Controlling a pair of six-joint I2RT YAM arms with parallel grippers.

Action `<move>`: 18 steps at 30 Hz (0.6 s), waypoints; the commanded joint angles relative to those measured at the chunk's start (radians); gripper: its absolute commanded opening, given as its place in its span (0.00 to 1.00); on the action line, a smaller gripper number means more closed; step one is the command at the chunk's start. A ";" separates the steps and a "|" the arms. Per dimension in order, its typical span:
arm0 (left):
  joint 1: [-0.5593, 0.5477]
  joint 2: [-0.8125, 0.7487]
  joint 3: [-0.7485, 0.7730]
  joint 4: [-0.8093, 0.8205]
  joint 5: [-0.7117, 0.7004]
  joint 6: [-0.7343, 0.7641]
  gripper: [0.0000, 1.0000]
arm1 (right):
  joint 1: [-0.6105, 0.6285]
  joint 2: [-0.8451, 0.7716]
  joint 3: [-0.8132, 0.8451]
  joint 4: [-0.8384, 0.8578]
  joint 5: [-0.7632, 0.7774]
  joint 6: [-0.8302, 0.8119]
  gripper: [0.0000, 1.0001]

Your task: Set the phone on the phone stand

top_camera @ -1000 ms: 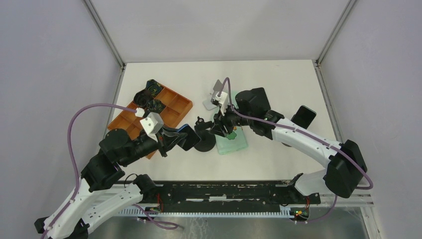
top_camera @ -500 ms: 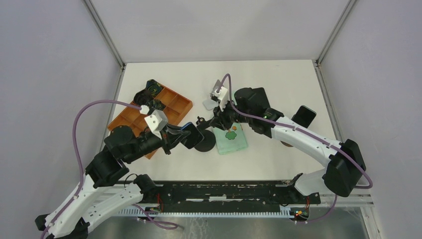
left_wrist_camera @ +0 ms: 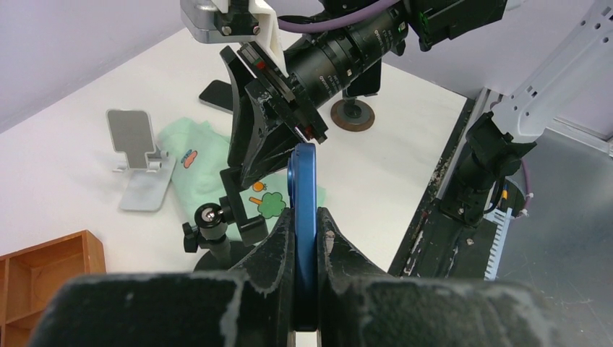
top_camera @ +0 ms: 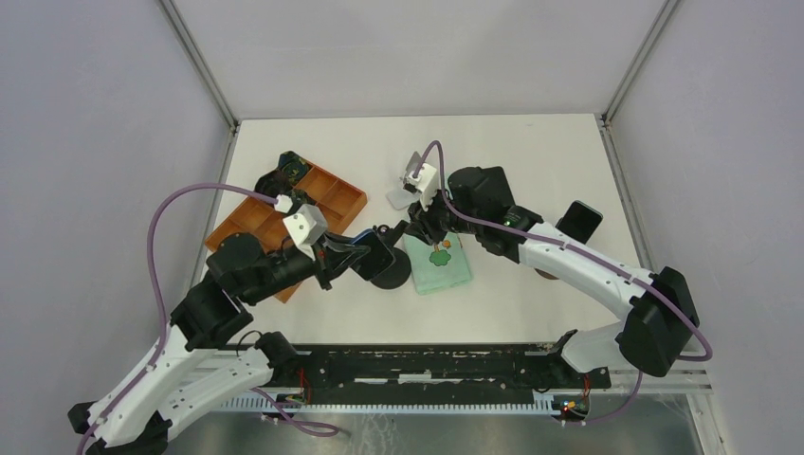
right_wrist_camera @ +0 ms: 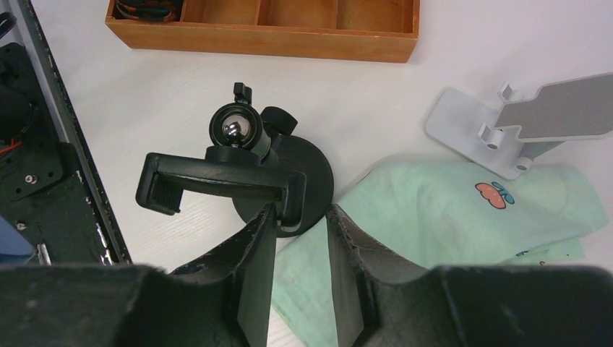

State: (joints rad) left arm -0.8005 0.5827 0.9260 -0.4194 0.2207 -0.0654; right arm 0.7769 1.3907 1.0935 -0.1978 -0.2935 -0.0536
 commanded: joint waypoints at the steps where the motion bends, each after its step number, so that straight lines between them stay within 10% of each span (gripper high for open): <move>1: -0.002 0.014 0.008 0.126 0.034 -0.015 0.02 | -0.002 -0.032 0.004 0.018 0.008 -0.011 0.33; 18: -0.002 0.108 0.031 0.166 0.118 0.037 0.02 | -0.002 -0.031 0.004 0.039 -0.111 -0.015 0.04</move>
State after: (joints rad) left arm -0.8005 0.6640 0.9257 -0.3515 0.2787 -0.0643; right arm 0.7738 1.3888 1.0935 -0.1967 -0.3580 -0.0685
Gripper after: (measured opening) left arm 0.124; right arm 0.080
